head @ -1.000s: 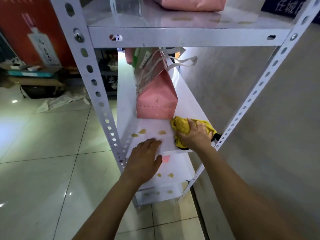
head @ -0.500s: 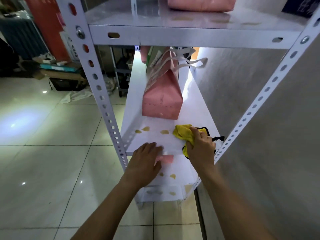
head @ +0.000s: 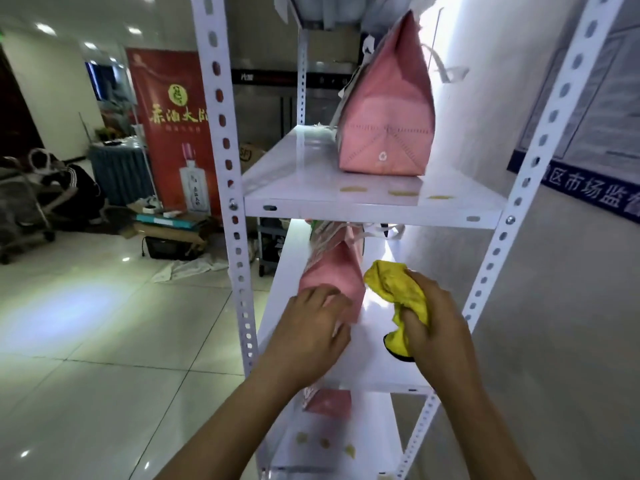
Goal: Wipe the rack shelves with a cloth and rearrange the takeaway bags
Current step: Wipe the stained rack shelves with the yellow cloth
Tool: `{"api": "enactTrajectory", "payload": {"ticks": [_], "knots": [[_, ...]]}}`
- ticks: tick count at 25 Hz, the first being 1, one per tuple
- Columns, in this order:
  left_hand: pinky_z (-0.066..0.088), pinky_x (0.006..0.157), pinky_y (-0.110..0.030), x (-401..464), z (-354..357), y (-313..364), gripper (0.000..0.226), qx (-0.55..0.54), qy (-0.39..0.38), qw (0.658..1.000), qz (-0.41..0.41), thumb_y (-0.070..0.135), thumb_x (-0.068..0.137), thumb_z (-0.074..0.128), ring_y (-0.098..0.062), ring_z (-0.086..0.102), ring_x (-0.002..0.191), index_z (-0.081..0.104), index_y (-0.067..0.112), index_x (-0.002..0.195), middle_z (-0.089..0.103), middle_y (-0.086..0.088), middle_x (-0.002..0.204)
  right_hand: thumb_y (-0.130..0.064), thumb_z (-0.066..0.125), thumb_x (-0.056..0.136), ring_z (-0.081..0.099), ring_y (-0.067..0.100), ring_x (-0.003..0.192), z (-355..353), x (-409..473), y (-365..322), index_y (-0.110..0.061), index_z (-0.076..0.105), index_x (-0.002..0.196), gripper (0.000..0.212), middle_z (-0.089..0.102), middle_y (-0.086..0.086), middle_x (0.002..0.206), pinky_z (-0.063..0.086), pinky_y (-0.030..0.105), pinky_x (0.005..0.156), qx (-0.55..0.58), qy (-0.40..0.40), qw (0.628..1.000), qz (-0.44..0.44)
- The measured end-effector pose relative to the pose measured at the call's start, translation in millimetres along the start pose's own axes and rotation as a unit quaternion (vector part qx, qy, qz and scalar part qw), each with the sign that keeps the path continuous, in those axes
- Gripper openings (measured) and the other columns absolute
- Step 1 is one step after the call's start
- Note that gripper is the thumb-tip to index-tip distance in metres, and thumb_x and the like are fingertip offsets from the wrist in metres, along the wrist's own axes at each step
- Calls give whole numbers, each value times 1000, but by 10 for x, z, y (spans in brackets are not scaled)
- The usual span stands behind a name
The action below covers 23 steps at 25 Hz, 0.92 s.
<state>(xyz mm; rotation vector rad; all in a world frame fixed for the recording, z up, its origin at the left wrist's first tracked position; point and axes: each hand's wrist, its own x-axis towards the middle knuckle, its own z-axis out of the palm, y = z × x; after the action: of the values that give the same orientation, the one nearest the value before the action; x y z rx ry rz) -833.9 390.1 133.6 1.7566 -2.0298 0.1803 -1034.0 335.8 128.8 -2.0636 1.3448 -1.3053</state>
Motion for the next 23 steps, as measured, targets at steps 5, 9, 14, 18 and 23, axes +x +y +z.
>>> {"api": "enactTrajectory", "payload": {"ticks": [5, 9, 14, 18, 23], "knots": [[45, 97, -39, 96, -767, 128, 36, 14, 173, 984, 35, 30, 91, 52, -24, 53, 119, 59, 22, 126, 56, -2, 134, -30, 55, 85, 63, 9, 104, -627, 134, -776, -51, 51, 134, 53, 64, -16, 115, 54, 40, 87, 39, 40, 995, -87], [38, 104, -39, 226, -1102, 3, 41, 47, 227, 973, -9, 29, 91, 51, -26, 49, 125, 56, 17, 130, 53, -7, 141, -33, 52, 84, 59, 12, 99, -906, 613, -1384, -49, 51, 135, 53, 63, -9, 109, 48, 33, 79, -12, 61, 979, -195], [39, 108, -37, 215, -952, -221, 36, -9, 209, 978, -3, 4, 89, 60, -28, 48, 131, 60, 9, 125, 54, -10, 141, -31, 57, 89, 57, 34, 106, -565, 1169, -1744, -42, 49, 138, 51, 61, 7, 112, 48, 45, 89, -205, -11, 959, -197], [39, 111, -44, 211, -904, -309, 36, -43, 217, 975, 25, 3, 88, 52, -29, 45, 138, 61, 3, 123, 52, -14, 145, -35, 58, 91, 61, 30, 107, -190, 1408, -1691, -40, 53, 134, 43, 66, 2, 116, 49, 38, 83, -259, -119, 942, -174], [47, 93, -34, 193, -986, -361, 28, -72, 221, 973, 7, 13, 89, 53, -28, 55, 116, 60, 9, 116, 49, -13, 140, -46, 55, 97, 60, 22, 116, 38, 1639, -1744, -40, 57, 135, 38, 65, -3, 129, 46, 34, 98, -190, -250, 945, -94]]}}
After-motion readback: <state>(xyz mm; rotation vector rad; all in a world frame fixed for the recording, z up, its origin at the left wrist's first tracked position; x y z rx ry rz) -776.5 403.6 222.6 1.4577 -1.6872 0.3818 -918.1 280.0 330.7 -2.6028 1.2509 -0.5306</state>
